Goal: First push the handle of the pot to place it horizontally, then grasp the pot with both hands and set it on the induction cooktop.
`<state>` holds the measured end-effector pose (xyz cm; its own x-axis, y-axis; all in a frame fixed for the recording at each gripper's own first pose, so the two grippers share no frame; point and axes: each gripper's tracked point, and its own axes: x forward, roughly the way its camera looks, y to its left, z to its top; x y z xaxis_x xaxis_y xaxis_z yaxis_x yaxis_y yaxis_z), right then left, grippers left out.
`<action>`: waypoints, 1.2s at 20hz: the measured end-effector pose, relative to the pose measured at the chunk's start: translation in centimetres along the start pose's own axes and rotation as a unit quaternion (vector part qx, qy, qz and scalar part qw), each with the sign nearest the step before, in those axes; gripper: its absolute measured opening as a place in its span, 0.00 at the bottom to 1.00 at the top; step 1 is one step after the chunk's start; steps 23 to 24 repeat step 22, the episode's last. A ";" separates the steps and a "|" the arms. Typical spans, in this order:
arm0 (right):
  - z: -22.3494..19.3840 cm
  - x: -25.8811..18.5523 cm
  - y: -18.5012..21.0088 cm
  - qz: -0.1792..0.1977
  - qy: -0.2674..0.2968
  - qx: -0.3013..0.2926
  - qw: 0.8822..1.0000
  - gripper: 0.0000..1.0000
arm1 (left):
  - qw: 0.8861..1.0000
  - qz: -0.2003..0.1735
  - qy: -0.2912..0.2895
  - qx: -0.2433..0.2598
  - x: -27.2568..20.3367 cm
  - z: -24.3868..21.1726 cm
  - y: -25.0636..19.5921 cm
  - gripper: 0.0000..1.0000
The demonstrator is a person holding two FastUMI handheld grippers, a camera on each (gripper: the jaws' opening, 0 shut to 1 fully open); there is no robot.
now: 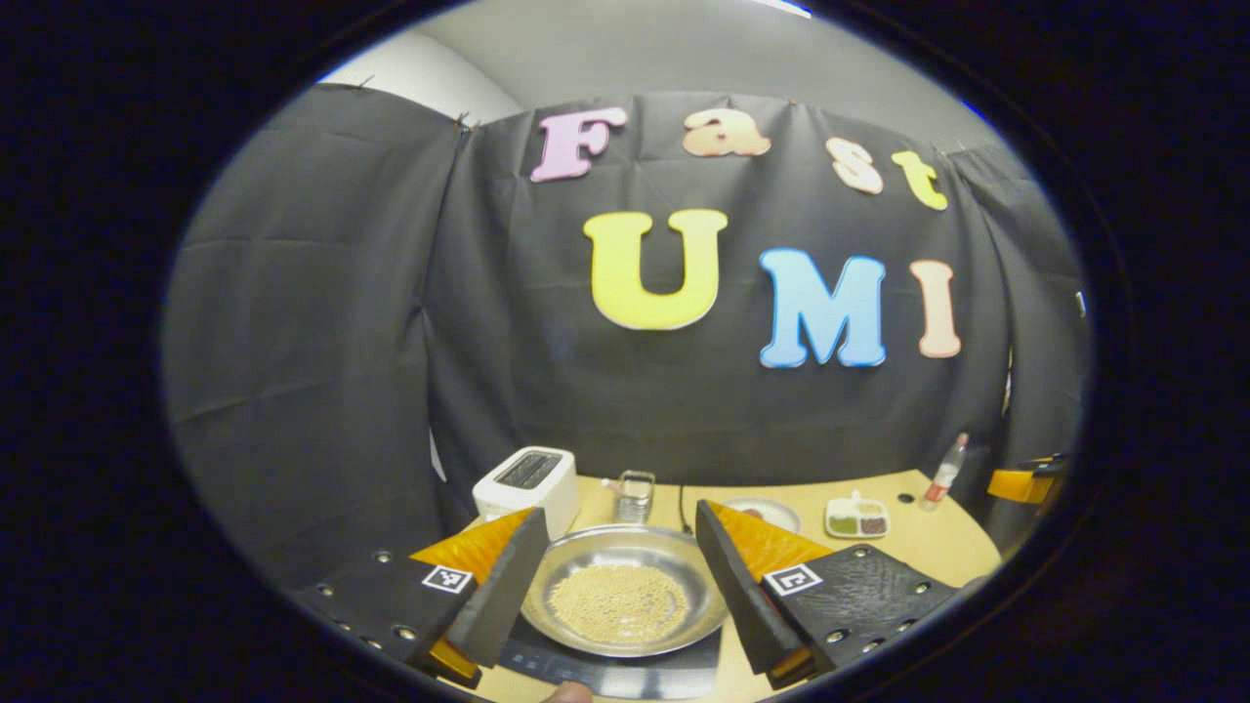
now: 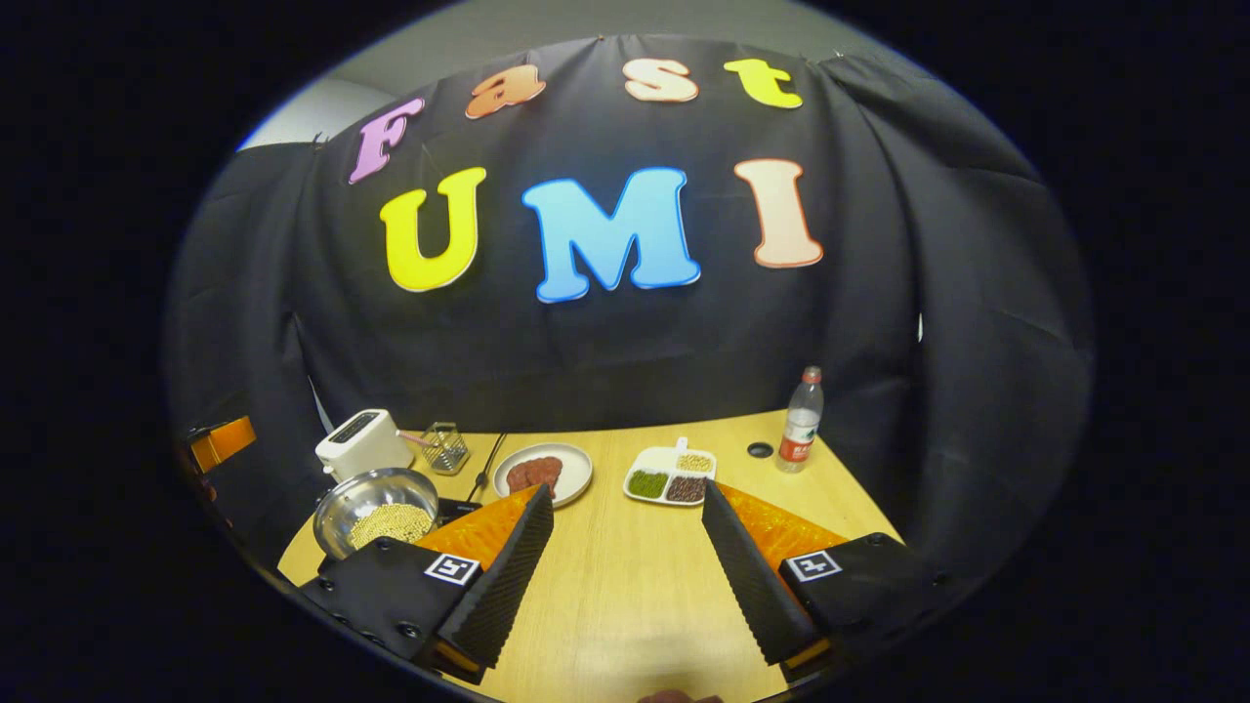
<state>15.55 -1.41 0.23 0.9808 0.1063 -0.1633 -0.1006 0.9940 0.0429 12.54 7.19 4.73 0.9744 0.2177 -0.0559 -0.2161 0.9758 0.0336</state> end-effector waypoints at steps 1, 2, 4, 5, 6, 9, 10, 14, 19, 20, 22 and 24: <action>0.9 -0.9 -1.2 -0.003 -0.019 -0.004 1.000 0.98 | 1.000 -0.003 -0.017 -0.004 -1.2 1.0 -1.9 0.89; 1.8 -2.0 -2.5 -0.006 -0.038 -0.010 0.999 0.98 | 0.999 -0.008 -0.030 -0.008 -2.3 1.2 -3.7 0.88; 3.1 -3.9 -4.6 -0.012 -0.069 -0.022 0.997 0.98 | 0.999 -0.010 -0.044 -0.013 -4.0 1.3 -6.8 0.90; 3.3 -4.3 -5.4 -0.014 -0.080 -0.027 0.996 0.98 | 0.999 -0.010 -0.047 -0.017 -5.3 1.0 -8.2 0.92; 3.7 -5.1 -6.3 -0.017 -0.091 -0.032 0.995 0.98 | 0.999 -0.009 -0.048 -0.024 -6.3 1.0 -9.3 0.88; 4.5 -8.2 -8.1 -0.008 -0.123 -0.027 0.992 0.98 | 0.997 0.016 -0.062 -0.041 -9.4 0.9 -10.8 0.88; 4.7 -9.3 -8.6 -0.004 -0.139 -0.020 0.990 0.98 | 0.997 0.022 -0.069 -0.040 -10.4 0.9 -11.2 0.87; 2.1 -12.5 -11.0 -0.005 -0.150 0.000 0.989 0.97 | 0.996 0.034 -0.071 -0.043 -14.5 -0.8 -13.4 0.87; -2.4 -14.7 -10.8 0.017 -0.105 -0.028 0.994 0.98 | 0.995 0.034 -0.082 -0.042 -19.2 -2.9 -15.9 0.88; -2.7 -15.0 -10.6 0.021 -0.099 -0.031 0.994 0.98 | 0.995 0.024 -0.090 -0.045 -19.8 -2.7 -16.4 0.87; -2.7 -15.4 -9.9 0.028 -0.095 -0.024 0.995 0.98 | 0.994 0.007 -0.092 -0.059 -22.3 -3.0 -17.4 0.92; -2.7 -15.4 -9.9 0.028 -0.095 -0.024 0.995 0.98 | 0.994 0.007 -0.092 -0.059 -22.3 -3.0 -17.4 0.92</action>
